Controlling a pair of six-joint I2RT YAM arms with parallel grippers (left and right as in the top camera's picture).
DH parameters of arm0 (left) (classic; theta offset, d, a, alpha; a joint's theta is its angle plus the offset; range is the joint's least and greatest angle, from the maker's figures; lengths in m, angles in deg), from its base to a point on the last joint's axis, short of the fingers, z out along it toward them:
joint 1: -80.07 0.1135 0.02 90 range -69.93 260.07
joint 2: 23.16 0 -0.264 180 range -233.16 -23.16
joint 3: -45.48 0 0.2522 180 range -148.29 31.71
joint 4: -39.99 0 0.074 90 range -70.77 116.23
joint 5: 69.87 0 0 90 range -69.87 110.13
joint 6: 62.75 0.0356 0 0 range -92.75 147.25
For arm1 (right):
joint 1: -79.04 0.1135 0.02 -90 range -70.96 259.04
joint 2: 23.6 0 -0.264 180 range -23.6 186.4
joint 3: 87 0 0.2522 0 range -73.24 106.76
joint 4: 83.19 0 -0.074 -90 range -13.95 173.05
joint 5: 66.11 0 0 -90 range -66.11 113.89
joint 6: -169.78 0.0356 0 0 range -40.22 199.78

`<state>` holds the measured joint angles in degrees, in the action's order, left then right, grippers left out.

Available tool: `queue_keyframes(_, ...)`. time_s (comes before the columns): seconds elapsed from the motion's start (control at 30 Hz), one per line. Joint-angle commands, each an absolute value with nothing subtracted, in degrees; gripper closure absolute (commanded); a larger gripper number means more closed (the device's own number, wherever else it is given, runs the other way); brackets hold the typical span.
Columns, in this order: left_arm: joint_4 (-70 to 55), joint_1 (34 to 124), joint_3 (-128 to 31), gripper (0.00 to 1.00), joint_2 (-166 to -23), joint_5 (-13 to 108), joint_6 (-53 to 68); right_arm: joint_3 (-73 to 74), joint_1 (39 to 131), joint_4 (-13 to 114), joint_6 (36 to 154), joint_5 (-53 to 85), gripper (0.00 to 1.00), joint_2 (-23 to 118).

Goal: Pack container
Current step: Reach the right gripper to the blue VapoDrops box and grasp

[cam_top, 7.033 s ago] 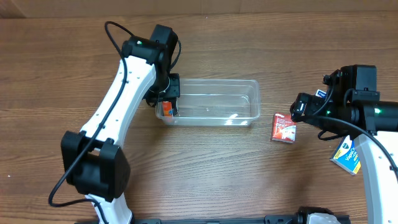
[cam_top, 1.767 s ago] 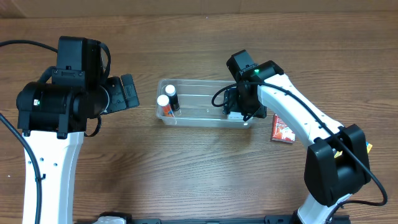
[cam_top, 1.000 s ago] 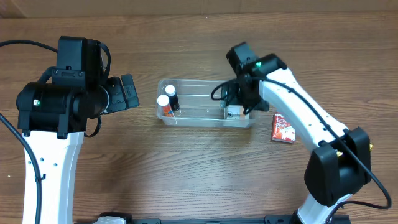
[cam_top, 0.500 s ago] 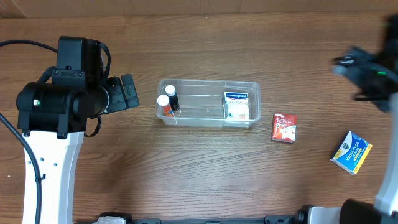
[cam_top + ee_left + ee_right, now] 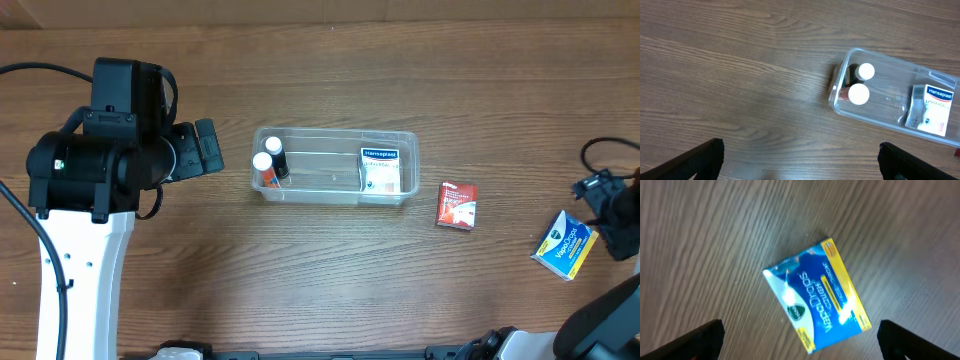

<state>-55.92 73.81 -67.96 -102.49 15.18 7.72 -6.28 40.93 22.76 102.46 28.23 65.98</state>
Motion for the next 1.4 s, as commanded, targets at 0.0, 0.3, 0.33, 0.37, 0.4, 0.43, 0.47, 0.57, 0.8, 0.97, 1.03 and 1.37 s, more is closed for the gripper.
queue_keyframes(0.0, -55.6, 74.1, -67.8, 0.00, -102.6, 15.5, 8.4, -11.3, 41.1, 25.9, 101.0, 30.1, 0.00, 65.6)
queue_keyframes(0.3, -55.6, 74.1, -67.8, 0.00, -102.6, 15.5, 8.4, -17.4, 41.1, 30.7, 95.8, 31.6, 0.00, 66.2)
queue_keyframes(0.33, -55.6, 74.1, -67.8, 0.00, -102.6, 15.5, 8.4, -18.0, 41.1, 30.8, 95.5, 32.3, 0.00, 66.2)
queue_keyframes(0.37, -55.6, 74.1, -67.8, 0.00, -102.6, 15.5, 8.4, -18.4, 41.1, 31.0, 94.4, 32.3, 0.00, 66.2)
queue_keyframes(0.4, -55.6, 74.1, -67.8, 0.00, -102.6, 15.5, 8.4, -18.9, 41.1, 31.2, 94.2, 32.5, 0.00, 66.2)
queue_keyframes(0.43, -55.6, 74.1, -67.8, 0.00, -102.6, 15.5, 8.4, -19.7, 41.1, 31.9, 93.8, 32.5, 0.00, 66.3)
queue_keyframes(0.47, -55.6, 74.1, -67.8, 0.00, -102.6, 15.5, 8.4, -20.2, 41.1, 32.5, 93.1, 32.5, 0.00, 66.3)
queue_keyframes(0.57, -55.7, 74.1, -67.8, 0.00, -102.6, 15.5, 8.4, -21.9, 41.1, 34.6, 92.4, 32.4, 0.00, 67.3)
queue_keyframes(0.8, -55.7, 74.1, -67.8, 0.00, -102.6, 15.5, 8.4, -22.1, 41.1, 36.6, 91.2, 32.0, 0.00, 72.6)
queue_keyframes(0.97, -55.7, 74.1, -67.8, 0.00, -102.6, 15.5, 8.4, -22.1, 41.1, 38.3, 89.9, 29.5, 0.01, 77.2)
queue_keyframes(1.03, -55.7, 74.1, -67.8, 0.00, -102.6, 15.5, 8.4, -22.1, 41.1, 38.9, 89.7, 28.2, 0.01, 78.2)
queue_keyframes(1.37, -55.9, 74.1, -67.8, 0.00, -102.6, 15.5, 8.4, -22.1, 41.1, 39.7, 89.8, 27.5, 0.10, 78.4)
